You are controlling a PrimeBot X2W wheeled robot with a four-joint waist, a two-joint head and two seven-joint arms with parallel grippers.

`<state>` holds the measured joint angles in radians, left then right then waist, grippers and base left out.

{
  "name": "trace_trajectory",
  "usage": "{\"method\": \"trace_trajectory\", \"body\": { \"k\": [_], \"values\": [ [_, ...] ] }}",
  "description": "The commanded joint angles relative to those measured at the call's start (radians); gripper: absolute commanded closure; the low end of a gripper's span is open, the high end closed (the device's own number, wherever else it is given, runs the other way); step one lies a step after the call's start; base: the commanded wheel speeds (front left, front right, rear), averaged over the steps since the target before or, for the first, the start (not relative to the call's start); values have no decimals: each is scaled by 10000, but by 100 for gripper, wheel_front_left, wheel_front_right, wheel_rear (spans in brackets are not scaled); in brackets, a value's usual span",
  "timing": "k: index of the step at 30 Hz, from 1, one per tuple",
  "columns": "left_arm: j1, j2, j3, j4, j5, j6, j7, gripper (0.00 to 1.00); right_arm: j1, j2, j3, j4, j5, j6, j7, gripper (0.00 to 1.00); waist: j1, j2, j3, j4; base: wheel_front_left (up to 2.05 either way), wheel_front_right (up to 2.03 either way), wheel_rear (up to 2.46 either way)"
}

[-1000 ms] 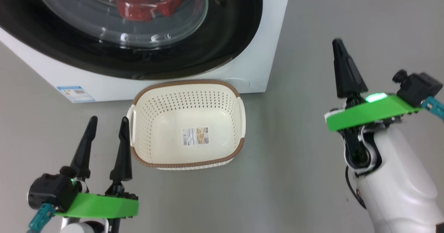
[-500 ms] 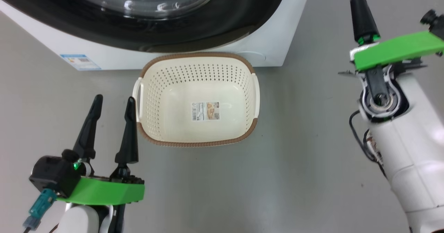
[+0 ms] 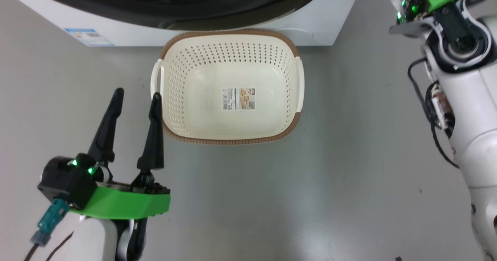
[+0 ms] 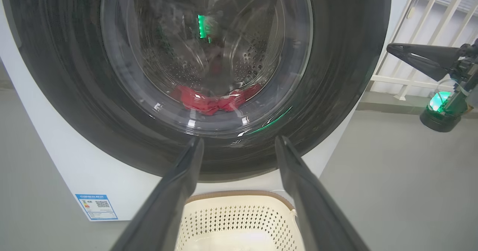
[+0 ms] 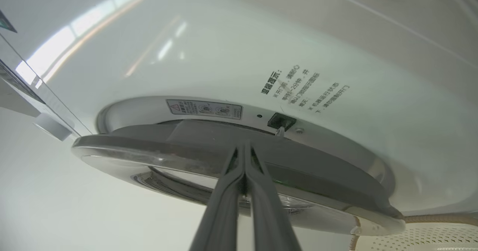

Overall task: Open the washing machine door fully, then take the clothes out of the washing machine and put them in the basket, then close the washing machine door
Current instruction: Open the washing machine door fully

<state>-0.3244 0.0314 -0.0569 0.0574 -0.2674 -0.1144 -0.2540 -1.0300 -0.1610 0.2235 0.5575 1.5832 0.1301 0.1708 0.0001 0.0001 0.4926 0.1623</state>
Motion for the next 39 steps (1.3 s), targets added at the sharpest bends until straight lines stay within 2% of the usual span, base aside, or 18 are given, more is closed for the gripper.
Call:
{"method": "trace_trajectory", "body": {
  "k": [1, 17, 27, 39],
  "values": [
    [-199, 189, 228, -305, -79, 57, -78, 0, -419, 92, 58, -163, 260, 6, 368, 100, 0, -1, 277, 146, 0, 0, 0],
    [-653, 189, -107, -177, -103, 34, -78, 0, -2263, -202, 47, 818, 705, 6, 2538, 100, 0, -1, 1055, 478, 0, 0, 0],
    [-801, 189, -212, -19, -279, 48, -78, 0, -2703, -178, 173, 1014, 626, 6, 3286, 100, 0, -1, 1218, 555, 0, 0, 0],
    [-841, 189, -109, 90, -215, 72, -78, 0, -2598, -63, 552, 863, 434, 6, 4307, 100, 0, -1, 1098, 333, 0, 0, 0]
  ]
}}
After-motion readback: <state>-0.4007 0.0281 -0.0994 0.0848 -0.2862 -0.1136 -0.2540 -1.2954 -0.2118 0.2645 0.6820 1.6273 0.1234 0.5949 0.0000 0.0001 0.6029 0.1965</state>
